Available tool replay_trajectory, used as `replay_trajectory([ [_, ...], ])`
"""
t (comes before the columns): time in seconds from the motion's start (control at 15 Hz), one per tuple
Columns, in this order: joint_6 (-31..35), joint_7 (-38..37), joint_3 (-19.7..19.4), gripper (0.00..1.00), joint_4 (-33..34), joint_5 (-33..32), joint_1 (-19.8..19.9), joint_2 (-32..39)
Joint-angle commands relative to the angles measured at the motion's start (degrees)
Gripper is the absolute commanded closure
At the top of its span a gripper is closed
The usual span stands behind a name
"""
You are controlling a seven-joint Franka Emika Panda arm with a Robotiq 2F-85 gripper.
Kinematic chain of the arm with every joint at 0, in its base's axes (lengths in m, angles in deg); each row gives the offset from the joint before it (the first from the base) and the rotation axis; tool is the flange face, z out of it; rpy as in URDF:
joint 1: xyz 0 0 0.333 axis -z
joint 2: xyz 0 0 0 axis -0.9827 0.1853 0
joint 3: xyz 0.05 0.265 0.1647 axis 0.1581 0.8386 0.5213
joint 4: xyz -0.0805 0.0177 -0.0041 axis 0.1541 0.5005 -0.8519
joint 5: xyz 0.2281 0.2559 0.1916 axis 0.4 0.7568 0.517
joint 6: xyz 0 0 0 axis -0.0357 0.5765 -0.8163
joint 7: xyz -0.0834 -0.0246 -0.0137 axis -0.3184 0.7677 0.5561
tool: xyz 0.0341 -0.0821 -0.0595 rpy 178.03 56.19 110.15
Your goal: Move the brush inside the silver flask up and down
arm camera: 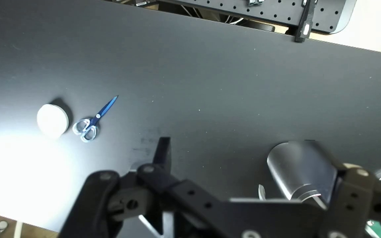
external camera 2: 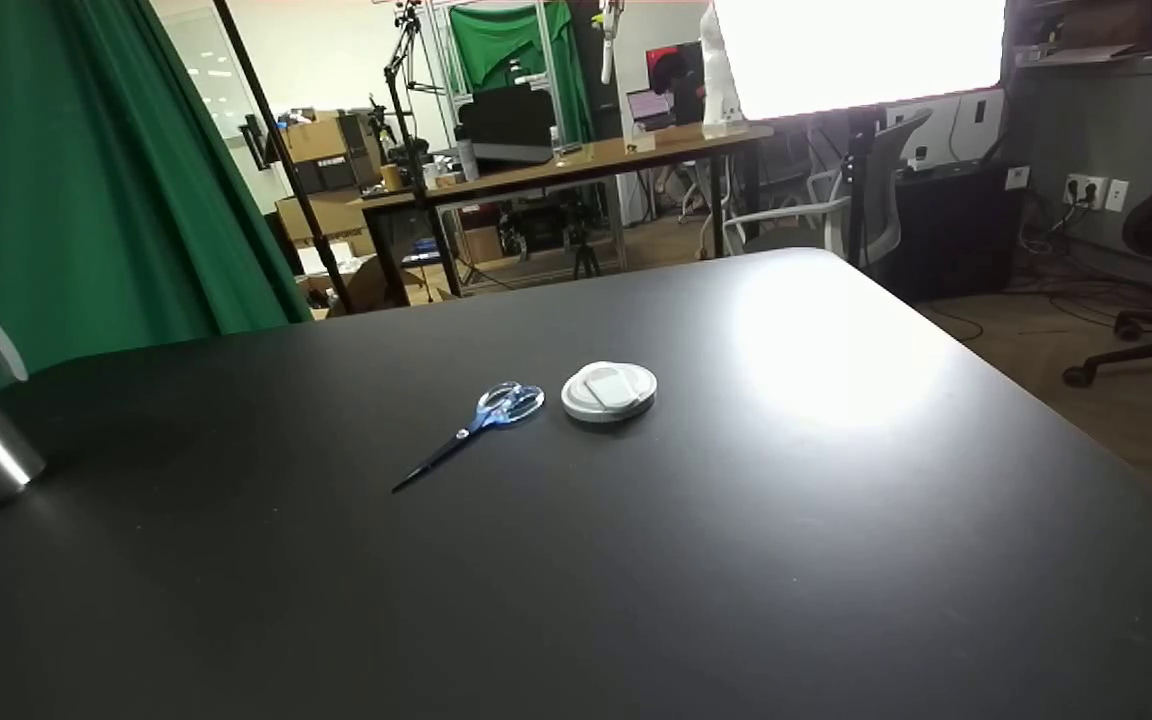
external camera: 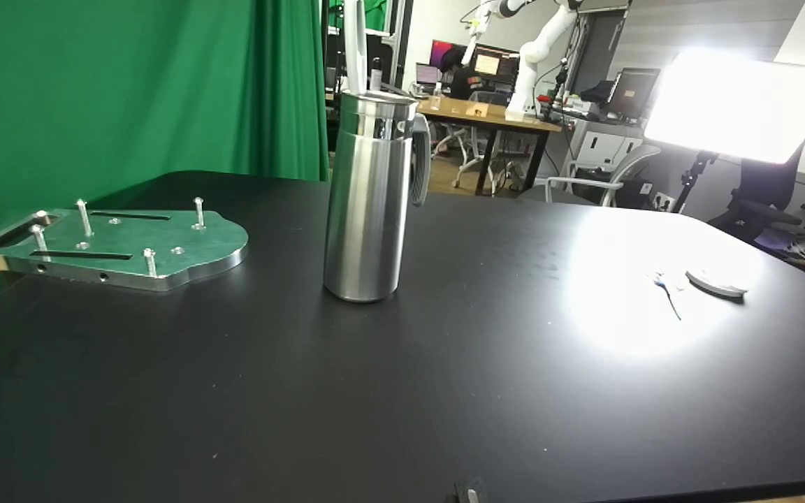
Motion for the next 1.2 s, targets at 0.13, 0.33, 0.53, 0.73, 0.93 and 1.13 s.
replay_trajectory([
  [0.13,2.0,-1.14,0.5,0.0,2.67,-1.34,-1.49,4.49],
  [0.33,5.91,-3.35,2.85,0.0,6.5,-1.54,-2.29,10.83],
  [0.53,5.62,-13.12,6.44,0.0,13.32,-0.41,-2.33,19.16],
  [0.73,6.17,-19.67,8.88,0.0,18.21,-1.96,-4.07,25.85],
  [0.93,4.39,-30.9,9.25,0.0,22.42,-1.47,-5.96,31.69],
  [1.13,6.39,-40.59,7.93,0.0,24.63,-1.95,-8.04,35.33],
])
